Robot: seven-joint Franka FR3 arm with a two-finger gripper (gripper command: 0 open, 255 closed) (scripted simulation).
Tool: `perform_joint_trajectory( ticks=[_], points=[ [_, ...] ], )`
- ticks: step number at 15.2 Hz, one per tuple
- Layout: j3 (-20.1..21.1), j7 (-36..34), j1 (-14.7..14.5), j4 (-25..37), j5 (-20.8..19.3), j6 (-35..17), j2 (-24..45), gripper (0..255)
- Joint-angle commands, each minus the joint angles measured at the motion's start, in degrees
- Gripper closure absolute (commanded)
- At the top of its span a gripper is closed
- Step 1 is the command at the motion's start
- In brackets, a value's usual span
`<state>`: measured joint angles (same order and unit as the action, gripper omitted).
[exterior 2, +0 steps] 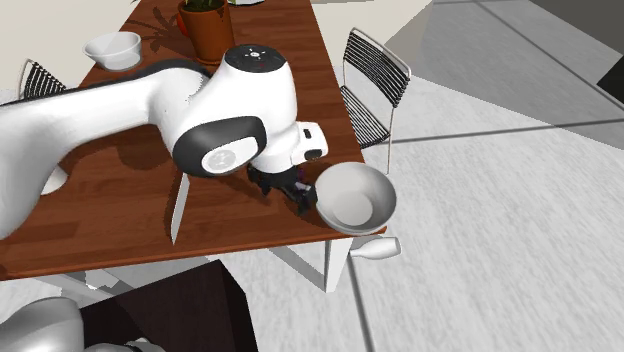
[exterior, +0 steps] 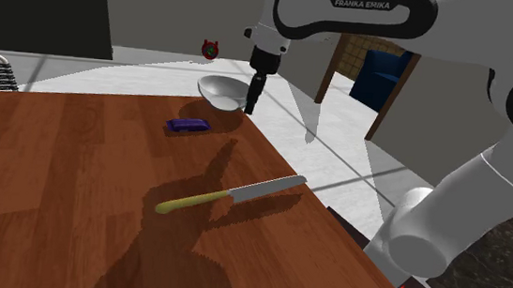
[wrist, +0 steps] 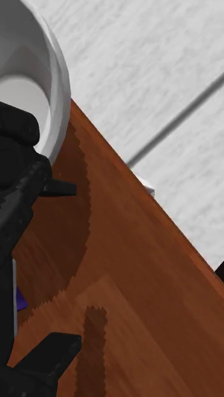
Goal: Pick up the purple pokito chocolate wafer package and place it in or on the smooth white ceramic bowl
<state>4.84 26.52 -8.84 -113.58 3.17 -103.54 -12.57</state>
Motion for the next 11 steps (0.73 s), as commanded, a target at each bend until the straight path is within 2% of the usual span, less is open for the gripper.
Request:
perform_joint_trajectory(
  ticks=[1, 11],
  points=[
    [0.89, 2.99, -1.12, 4.04, -0.56, 0.03, 4.24, 0],
    [6.77, 15.14, -7.13, 21.52, -5.11, 1.88, 21.27, 0]
  ],
)
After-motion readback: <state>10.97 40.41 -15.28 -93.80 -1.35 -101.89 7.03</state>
